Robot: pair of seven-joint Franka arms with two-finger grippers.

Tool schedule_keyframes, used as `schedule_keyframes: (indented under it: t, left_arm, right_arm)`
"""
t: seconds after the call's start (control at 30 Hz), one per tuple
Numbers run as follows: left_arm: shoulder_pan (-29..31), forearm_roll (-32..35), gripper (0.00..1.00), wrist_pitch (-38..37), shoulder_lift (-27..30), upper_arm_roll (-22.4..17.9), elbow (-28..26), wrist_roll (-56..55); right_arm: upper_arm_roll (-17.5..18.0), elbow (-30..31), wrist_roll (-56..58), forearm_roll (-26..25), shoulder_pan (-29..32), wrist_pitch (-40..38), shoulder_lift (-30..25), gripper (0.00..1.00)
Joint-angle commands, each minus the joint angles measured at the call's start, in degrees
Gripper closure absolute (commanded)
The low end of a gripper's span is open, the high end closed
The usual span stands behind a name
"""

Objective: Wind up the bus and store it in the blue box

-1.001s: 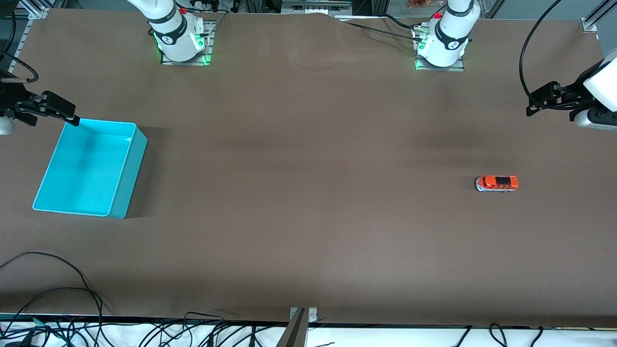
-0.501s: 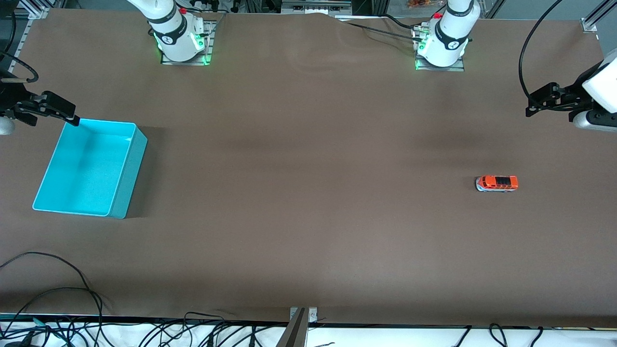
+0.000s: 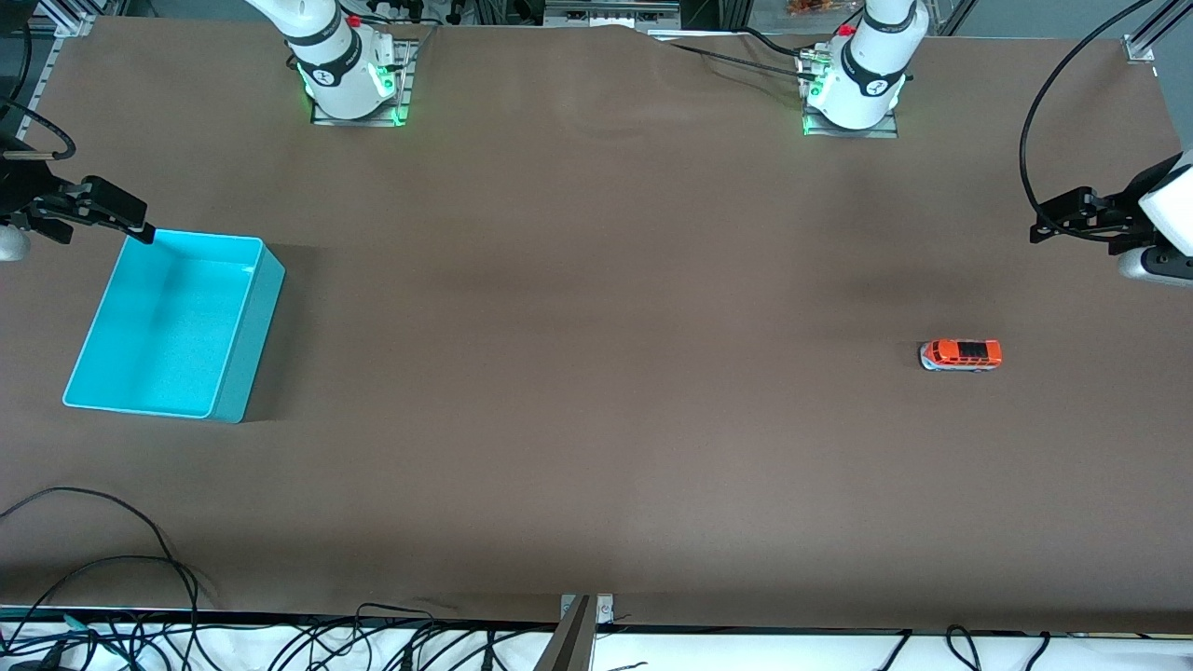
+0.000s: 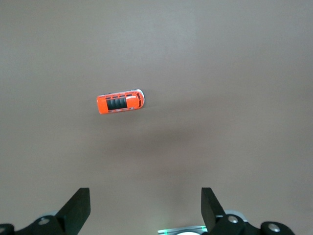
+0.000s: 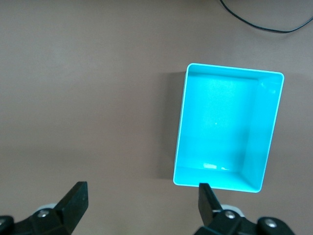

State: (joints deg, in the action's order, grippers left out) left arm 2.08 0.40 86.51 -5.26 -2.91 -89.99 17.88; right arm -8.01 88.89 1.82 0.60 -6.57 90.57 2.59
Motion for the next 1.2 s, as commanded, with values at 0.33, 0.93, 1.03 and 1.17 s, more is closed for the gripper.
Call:
schedule_keyframes:
  t: [0.33,0.93,1.03,1.17]
  left_arm:
    - [3.81,0.92,0.0,9.37,-9.68,0.18,3.15,26.31]
    - [6.8,2.06,0.0,26.15,-12.59,0.18,-12.04,51.99]
    - [6.8,3.29,0.0,31.6,-10.66,0.45,-17.57,53.05]
    - [6.71,5.4,0.0,39.77,-8.63,0.53,-24.87,53.84]
  right_arm:
    - [0.19,-1.35,-0.42,0.72,0.15,-1.62,-0.04,0.0]
    - [0.45,-1.35,-0.42,0.63,-0.2,-1.8,0.13,0.0]
    - [0.45,-1.35,-0.42,0.63,-0.2,-1.8,0.13,0.0]
    - [0.28,-1.35,-0.42,0.55,-0.11,-1.71,0.13,0.0]
